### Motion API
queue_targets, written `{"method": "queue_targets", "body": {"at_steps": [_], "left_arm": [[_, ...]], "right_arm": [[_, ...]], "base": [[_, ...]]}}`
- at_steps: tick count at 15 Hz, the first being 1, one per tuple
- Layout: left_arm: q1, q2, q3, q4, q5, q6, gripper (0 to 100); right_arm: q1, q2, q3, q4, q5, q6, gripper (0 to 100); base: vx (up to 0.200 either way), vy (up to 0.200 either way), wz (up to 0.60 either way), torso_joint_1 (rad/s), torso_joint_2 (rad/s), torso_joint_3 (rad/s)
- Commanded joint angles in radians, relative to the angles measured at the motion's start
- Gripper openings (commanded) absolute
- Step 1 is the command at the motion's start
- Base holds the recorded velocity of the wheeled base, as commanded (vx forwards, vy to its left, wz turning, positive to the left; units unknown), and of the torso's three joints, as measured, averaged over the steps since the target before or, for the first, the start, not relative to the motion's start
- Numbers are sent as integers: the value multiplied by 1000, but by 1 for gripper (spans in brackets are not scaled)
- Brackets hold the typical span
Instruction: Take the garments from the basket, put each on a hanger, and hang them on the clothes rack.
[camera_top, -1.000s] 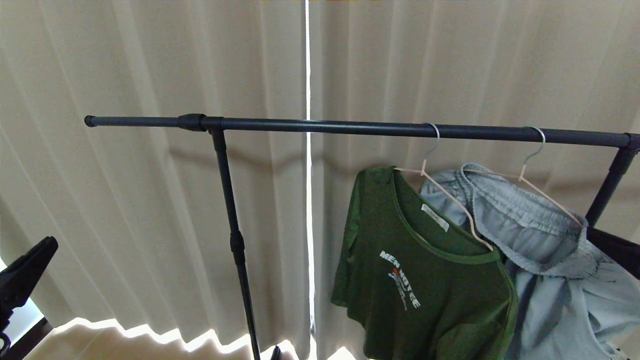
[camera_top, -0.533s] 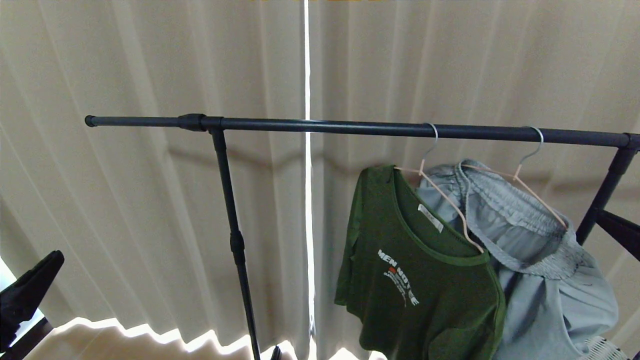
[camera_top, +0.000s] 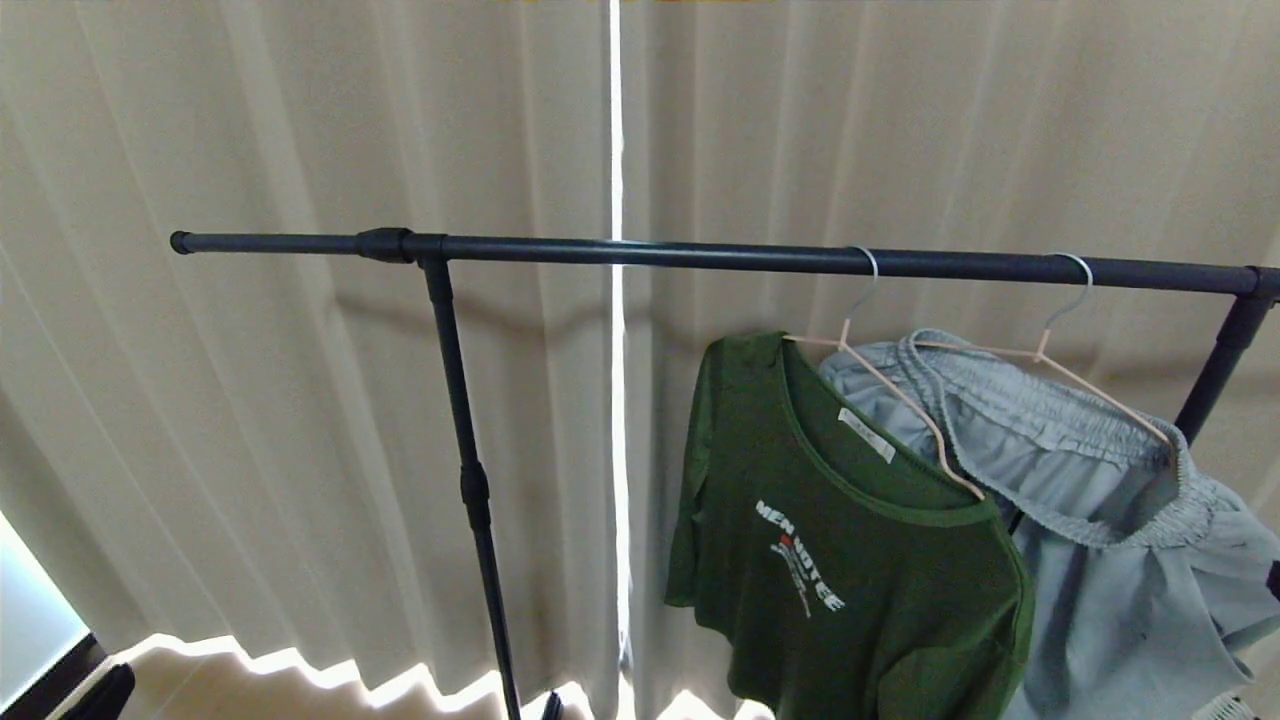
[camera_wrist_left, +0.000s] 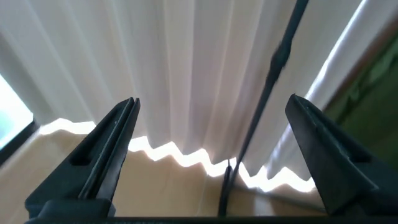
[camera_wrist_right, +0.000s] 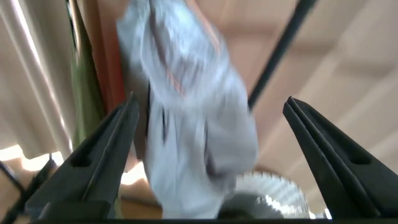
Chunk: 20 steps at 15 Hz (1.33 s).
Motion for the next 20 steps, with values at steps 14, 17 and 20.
{"method": "queue_targets", "body": {"at_steps": [14,17,20], "left_arm": [[-65,-430,58,297,-70,50,100],[-68,-430,58,297,-71,50,100],[-174,-461,59,292,-70,50,100]], "right_arm": [[-155,-623,215,333,53,35,100],[-155,-623,362,89,87,41,100],[-155,-623,425,1,161,111,100]], "base": [[0,0,0,0,0,0],[0,0,0,0,0,0],[0,0,0,0,0,0]]}}
